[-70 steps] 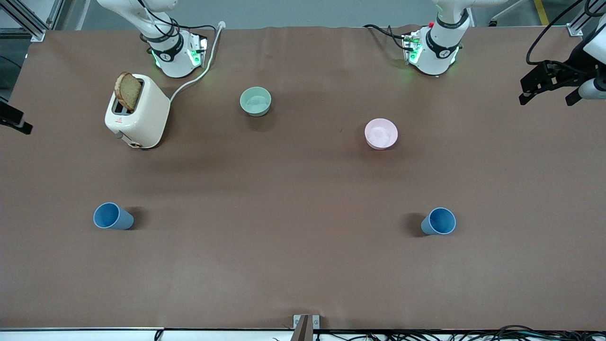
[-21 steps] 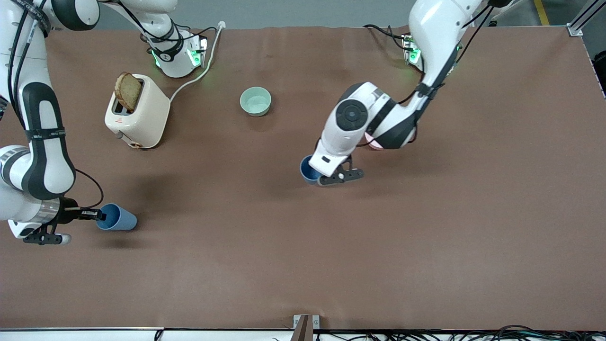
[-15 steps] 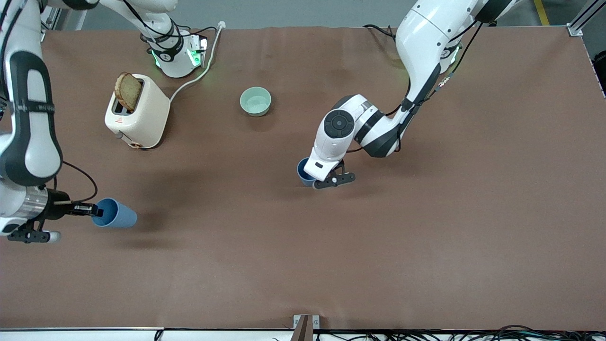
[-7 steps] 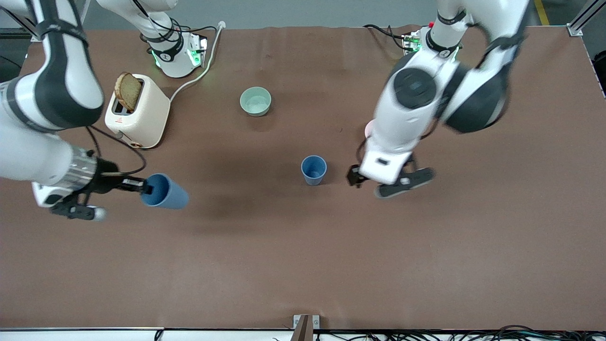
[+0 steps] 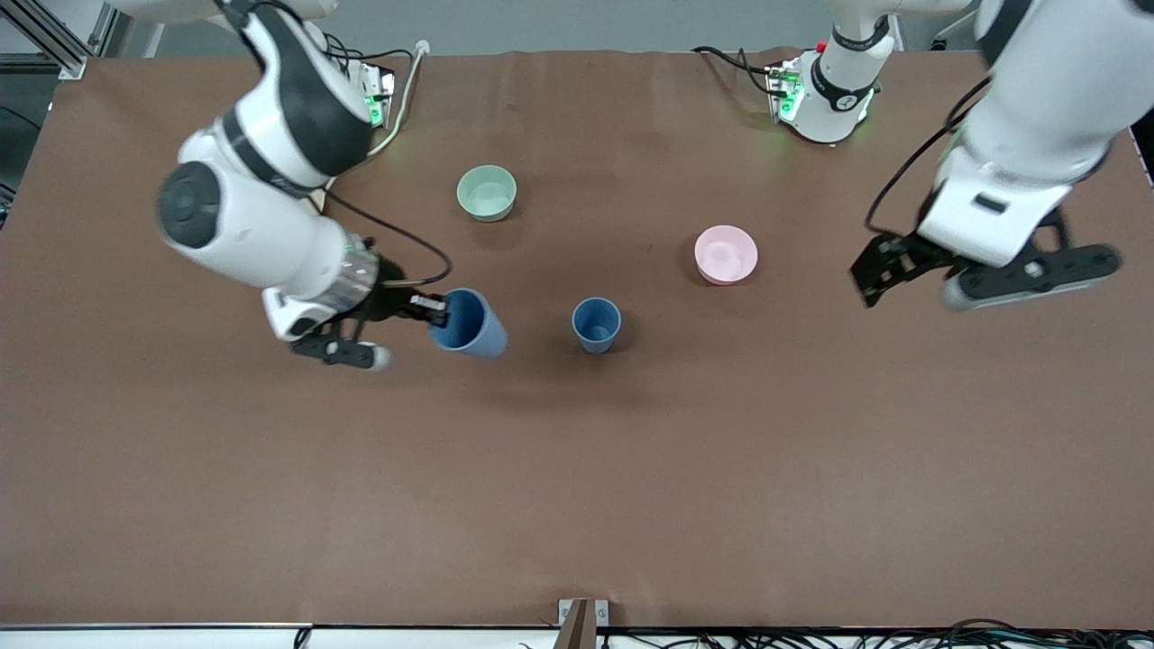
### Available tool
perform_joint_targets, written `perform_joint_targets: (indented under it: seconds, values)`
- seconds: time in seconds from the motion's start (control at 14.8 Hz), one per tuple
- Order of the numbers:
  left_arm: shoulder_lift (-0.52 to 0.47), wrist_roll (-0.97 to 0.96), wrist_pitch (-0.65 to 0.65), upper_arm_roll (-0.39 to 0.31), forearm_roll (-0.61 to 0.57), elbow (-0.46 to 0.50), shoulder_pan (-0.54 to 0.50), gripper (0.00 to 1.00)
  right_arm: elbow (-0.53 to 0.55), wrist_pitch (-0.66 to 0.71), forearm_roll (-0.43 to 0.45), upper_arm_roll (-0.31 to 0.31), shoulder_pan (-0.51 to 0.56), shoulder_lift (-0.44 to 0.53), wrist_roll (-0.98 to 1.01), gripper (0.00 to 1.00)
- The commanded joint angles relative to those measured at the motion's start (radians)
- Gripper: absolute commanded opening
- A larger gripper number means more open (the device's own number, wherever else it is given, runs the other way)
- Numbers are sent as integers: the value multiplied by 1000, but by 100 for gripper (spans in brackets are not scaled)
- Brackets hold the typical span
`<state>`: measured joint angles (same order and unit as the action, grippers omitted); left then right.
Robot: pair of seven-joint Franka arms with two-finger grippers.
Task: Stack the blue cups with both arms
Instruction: 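Carry the right gripper's blue cup over the other cup and lower it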
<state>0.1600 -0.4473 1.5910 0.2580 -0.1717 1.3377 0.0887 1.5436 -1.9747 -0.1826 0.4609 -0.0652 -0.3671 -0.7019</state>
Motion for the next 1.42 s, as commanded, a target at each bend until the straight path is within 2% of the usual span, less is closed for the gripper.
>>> perform_joint_targets:
  seconds: [0.0, 0.14, 0.27, 0.41, 0.81, 1.08, 1.35]
  values:
    - [-75, 131, -75, 12, 21, 32, -56, 100, 6, -64, 69, 19, -53, -64, -96, 0]
    - [-109, 232, -89, -12, 46, 55, -73, 100, 6, -87, 87, 19, -90, -93, -131, 0]
    - [-154, 295, -95, -100, 87, 106, -54, 100, 6, -142, 88, 19, -111, -128, -139, 0]
    - [-168, 350, -94, -153, 138, 115, -55, 100, 6, -194, 89, 19, -143, -160, -180, 0]
    - [-174, 368, -75, -161, 143, 129, -64, 100, 19, -225, 94, 24, -183, -201, -192, 0]
    - [-175, 372, -77, -161, 144, 127, -64, 100, 27, -211, 94, 70, -171, -199, -194, 0]
    - [-191, 374, -83, -161, 144, 129, -64, 100, 44, -222, 94, 73, -176, -202, -215, 1]
